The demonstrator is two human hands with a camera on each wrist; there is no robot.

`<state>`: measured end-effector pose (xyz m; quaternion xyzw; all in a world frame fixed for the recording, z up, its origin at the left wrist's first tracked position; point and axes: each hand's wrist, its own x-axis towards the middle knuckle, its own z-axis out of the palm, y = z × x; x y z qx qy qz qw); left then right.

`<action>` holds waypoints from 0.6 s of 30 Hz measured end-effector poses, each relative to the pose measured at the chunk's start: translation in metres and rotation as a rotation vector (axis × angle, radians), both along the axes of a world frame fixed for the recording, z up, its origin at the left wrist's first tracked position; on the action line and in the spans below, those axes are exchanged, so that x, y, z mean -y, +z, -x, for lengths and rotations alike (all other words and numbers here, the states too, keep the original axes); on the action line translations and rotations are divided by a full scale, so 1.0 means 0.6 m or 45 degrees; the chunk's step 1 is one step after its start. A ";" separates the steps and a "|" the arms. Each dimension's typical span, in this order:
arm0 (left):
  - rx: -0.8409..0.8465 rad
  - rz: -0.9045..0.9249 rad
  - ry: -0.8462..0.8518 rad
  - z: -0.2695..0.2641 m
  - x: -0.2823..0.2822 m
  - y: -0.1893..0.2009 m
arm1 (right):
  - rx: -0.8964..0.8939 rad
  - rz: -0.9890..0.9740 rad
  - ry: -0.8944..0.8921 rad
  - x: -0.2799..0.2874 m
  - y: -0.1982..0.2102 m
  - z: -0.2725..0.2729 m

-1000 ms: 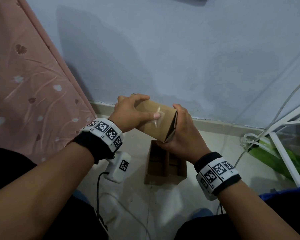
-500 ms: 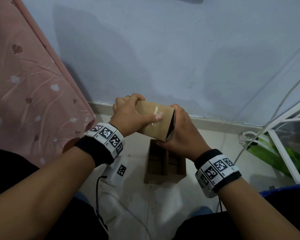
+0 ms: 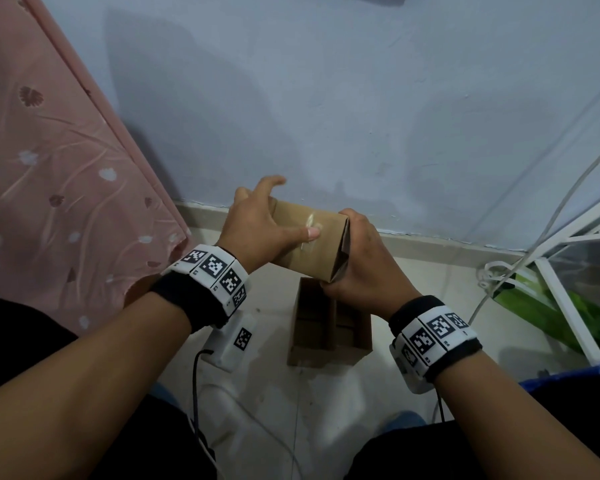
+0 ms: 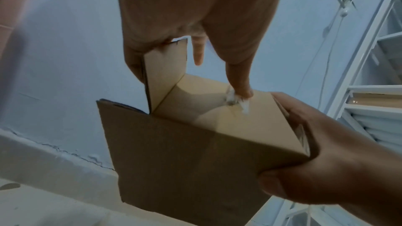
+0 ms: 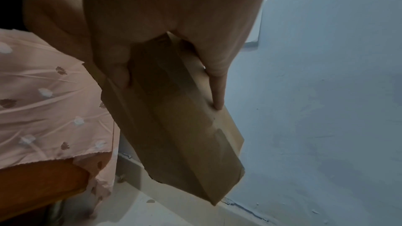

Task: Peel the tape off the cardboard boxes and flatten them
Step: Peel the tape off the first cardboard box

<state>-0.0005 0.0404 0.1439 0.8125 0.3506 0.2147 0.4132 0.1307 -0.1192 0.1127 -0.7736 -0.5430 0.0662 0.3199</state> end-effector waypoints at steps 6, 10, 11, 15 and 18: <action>-0.011 0.123 0.002 0.002 -0.012 0.002 | -0.032 -0.005 0.033 0.001 0.005 0.001; 0.001 0.194 0.017 0.003 -0.014 0.000 | -0.027 0.012 0.045 0.003 0.004 -0.001; 0.023 0.208 0.017 0.002 -0.015 0.000 | -0.036 0.011 0.042 0.004 0.005 -0.002; 0.129 0.296 0.001 0.004 -0.026 0.002 | -0.082 0.017 0.024 0.006 0.007 -0.007; 0.178 0.338 -0.062 0.008 -0.037 0.008 | -0.188 -0.011 0.018 0.009 0.005 -0.014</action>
